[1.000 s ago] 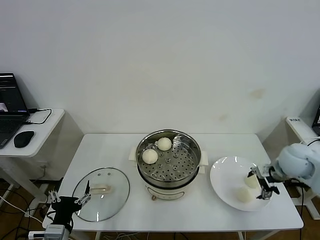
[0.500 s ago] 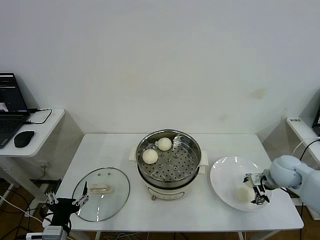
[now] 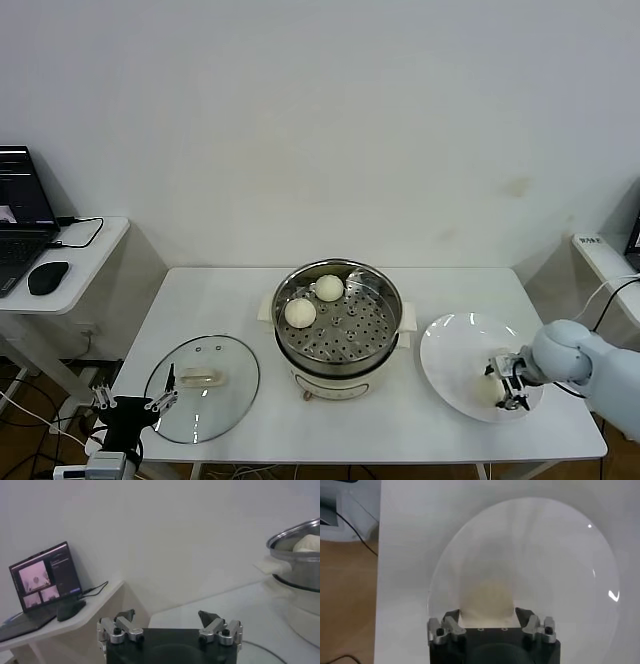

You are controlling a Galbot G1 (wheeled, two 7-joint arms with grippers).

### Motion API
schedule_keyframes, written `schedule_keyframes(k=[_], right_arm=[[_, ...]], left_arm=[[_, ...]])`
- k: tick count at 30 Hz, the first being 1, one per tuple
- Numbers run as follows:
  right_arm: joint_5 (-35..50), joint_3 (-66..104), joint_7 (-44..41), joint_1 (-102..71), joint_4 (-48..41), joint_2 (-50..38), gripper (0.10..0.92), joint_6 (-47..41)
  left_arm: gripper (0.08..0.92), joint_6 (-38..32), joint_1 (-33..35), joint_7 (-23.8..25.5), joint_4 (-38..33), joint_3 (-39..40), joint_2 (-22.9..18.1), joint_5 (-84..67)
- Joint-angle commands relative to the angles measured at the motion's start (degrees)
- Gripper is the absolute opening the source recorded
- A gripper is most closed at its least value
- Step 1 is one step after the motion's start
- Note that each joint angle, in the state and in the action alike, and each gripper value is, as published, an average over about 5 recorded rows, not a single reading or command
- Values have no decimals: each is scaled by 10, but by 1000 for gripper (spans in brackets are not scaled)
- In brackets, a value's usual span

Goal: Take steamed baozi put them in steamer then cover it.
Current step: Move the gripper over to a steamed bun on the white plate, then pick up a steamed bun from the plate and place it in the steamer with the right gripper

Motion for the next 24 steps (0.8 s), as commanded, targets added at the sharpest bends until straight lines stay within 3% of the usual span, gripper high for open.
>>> schedule_keyframes(k=[1,8,17,24], right_arm=[[-6,11,4,-12,-8,10,603,-1],[24,-2,-14,48,6,-4,570,-2],[120,-97,-49,252,19,-18,568,-18],[178,-176,-62,427,-9,22,574,-27]], left_arm=[[823,0,1,0,-1,-1,1,0],[823,0,0,0,-3,-1,3,0],[823,0,-1,0,-7,1,5,-1],[823,-1,-2,0,-10,1,8,-1]])
